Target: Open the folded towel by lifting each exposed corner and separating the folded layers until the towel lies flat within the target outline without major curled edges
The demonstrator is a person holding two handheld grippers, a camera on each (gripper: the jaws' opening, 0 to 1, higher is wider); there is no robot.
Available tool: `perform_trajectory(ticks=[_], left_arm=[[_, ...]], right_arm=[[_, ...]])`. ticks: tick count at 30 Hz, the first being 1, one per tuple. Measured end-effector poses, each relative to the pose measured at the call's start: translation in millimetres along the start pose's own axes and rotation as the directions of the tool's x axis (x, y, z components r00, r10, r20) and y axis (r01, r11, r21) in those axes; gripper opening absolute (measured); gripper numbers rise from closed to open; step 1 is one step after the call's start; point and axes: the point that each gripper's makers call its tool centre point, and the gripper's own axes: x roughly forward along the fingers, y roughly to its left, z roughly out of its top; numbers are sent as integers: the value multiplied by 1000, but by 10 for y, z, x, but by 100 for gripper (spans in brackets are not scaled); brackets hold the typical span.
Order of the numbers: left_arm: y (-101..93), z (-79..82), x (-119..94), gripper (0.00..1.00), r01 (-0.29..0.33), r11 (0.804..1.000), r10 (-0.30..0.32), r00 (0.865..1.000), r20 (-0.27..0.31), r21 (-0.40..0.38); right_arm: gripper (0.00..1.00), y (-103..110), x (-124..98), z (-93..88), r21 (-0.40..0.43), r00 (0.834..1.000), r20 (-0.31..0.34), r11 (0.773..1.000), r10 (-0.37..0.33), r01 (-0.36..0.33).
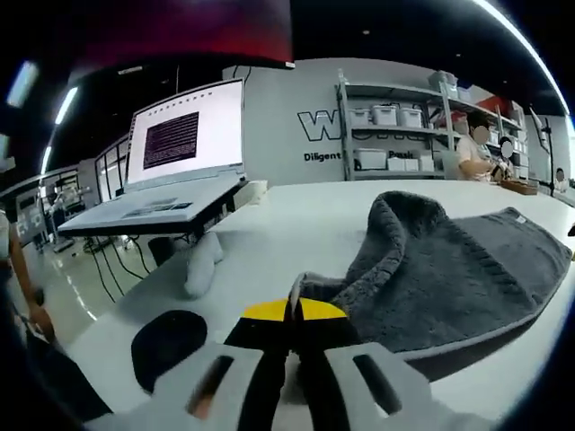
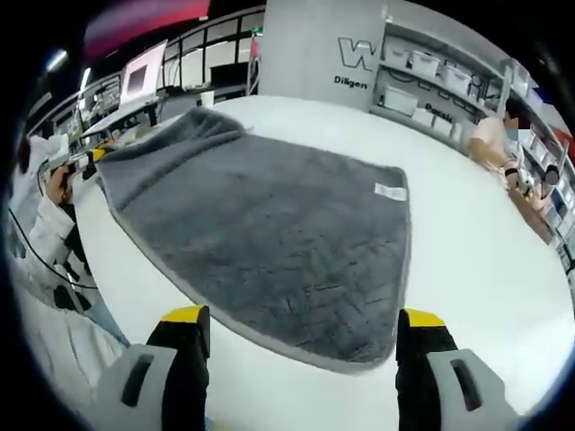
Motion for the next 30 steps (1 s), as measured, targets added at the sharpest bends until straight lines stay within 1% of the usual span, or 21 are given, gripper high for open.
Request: perform_trajectory(ticks=[3, 7, 10, 17, 24, 27, 30], left_arm=[[123, -55, -26, 1, -32, 999, 32, 999, -13, -2], [222, -95, -68, 1, -55, 998, 55, 998, -19, -12], [223, -127, -81, 1, -58, 998, 57, 998, -26, -13], [248, -314, -145, 1, -86, 996, 85, 994, -72, -7], [279, -401, -201, 1, -100, 995, 98, 991, -92, -15], [276, -446, -186, 2, -98, 995, 96, 990, -104, -11], [250, -472, -174, 3, -81, 997, 81, 990, -119, 0]], right_arm=[[84, 4, 0, -6, 1, 1000, -2, 1000, 1, -1], [84, 15, 12, -26, 3, 1000, -8, 1000, 2, -2], [84, 31, 25, -36, 3, 1000, -11, 1000, 5, -5], [84, 49, 27, -51, 3, 1000, -16, 1000, 8, -8], [84, 29, 15, -76, 5, 1000, -21, 1000, 2, -2], [84, 38, 20, -75, 5, 1000, -19, 1000, 5, -5], [84, 43, 23, -76, 6, 1000, -19, 1000, 6, -6]])
